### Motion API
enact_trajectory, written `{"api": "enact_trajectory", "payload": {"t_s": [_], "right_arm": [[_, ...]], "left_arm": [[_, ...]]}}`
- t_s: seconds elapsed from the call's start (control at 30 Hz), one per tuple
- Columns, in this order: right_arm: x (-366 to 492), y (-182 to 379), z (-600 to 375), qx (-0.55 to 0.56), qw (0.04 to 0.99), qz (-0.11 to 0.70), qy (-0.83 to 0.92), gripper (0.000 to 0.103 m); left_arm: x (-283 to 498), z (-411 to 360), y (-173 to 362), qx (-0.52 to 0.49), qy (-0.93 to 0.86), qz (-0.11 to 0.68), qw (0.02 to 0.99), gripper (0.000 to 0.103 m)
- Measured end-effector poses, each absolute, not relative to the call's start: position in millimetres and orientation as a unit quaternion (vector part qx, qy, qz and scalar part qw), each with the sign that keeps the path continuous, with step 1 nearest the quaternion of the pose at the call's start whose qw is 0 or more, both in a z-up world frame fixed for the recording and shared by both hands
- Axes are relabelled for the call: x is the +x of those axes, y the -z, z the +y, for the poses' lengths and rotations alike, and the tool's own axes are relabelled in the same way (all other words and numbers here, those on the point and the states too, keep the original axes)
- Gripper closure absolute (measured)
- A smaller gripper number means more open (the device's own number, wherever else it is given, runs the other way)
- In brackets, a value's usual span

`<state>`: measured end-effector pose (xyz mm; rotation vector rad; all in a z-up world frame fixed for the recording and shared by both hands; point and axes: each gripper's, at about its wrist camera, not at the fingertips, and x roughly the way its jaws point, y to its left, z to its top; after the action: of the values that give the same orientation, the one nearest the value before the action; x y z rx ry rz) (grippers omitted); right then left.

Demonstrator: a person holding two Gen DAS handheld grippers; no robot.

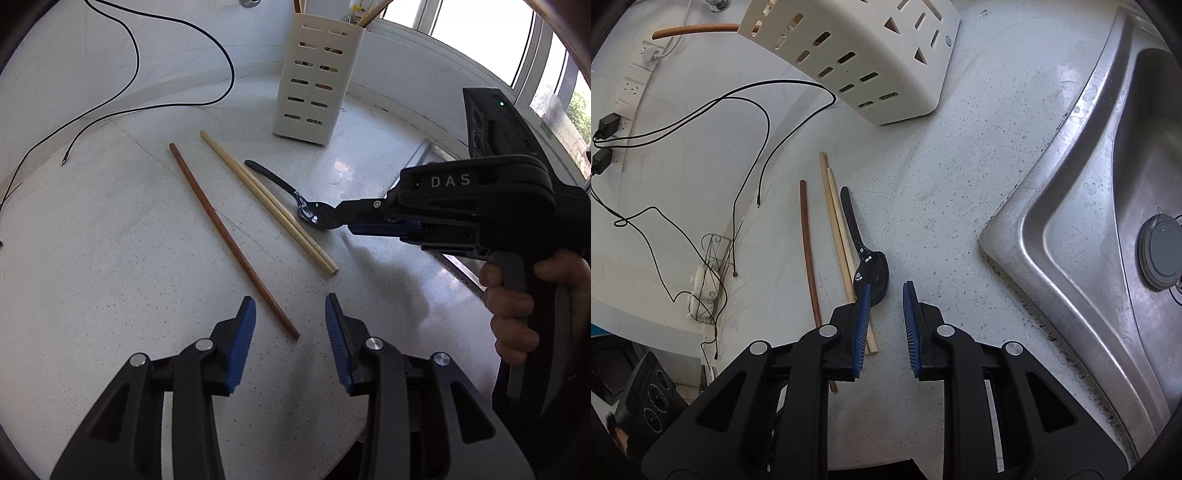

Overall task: Organize utensils
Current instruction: 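Move both open grippers down to the brown chopstick and black spoon, then close left gripper on the brown chopstick while right closes on the black spoon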

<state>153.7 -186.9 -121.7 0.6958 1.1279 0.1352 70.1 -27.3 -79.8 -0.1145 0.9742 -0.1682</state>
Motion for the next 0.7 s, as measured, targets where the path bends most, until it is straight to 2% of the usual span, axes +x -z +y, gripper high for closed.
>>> {"api": "enact_trajectory", "payload": {"t_s": [0.23,0.43,0.57,0.6,0.7], "right_arm": [[155.8,124.6,-179.0,0.308,0.791,0.526,-0.051,0.086],[162.2,126.6,-166.0,0.304,0.794,0.525,-0.041,0.086],[163.7,126.9,-162.8,0.294,0.795,0.53,-0.026,0.093],[164.6,127.5,-161.2,0.291,0.794,0.533,-0.023,0.098],[164.7,129.4,-161.0,0.299,0.792,0.531,-0.019,0.1]], "left_arm": [[66.4,-29.9,86.4,-0.046,0.067,0.468,0.88,0.078],[70.4,-28.4,86.7,-0.045,0.045,0.465,0.883,0.091],[71.6,-29.8,85.8,-0.033,0.039,0.463,0.885,0.094],[72.6,-28.8,85.7,-0.036,0.039,0.463,0.885,0.094],[72.7,-26.4,85.3,-0.038,0.035,0.463,0.885,0.095]]}}
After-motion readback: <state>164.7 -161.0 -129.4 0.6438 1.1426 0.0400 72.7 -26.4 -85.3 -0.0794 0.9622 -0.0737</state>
